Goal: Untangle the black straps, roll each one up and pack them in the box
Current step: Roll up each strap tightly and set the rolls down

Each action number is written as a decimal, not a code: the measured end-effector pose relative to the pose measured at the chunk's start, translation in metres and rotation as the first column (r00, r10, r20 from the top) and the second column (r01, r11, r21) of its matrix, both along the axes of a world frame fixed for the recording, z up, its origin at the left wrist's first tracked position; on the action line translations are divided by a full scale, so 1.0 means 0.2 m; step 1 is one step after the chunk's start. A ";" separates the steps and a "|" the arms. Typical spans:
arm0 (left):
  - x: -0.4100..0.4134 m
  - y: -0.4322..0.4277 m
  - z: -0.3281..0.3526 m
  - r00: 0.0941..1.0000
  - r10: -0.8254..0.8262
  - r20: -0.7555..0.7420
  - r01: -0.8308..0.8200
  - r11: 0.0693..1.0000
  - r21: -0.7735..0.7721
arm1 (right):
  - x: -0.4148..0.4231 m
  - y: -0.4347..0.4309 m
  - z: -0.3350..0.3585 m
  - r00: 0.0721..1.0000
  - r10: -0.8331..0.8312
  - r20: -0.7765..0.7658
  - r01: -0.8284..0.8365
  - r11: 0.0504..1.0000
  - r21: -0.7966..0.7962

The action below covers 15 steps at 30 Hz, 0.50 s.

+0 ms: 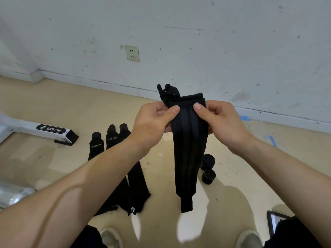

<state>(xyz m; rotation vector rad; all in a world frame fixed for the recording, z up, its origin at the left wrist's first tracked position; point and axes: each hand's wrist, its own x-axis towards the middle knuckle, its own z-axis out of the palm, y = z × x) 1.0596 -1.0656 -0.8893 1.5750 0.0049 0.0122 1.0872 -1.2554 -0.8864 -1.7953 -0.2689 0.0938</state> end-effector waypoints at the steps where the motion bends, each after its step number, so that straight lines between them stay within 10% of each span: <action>1: 0.00 0.00 0.00 1.000 0.002 -0.013 -0.002 1.000 -0.005 | 0.00 0.00 0.00 1.000 -0.006 0.013 0.006 1.000 -0.007; 15: 0.01 0.07 0.05 0.982 -0.076 -0.171 0.107 0.978 0.181 | 0.00 0.00 0.01 1.000 0.025 0.010 -0.025 0.996 0.080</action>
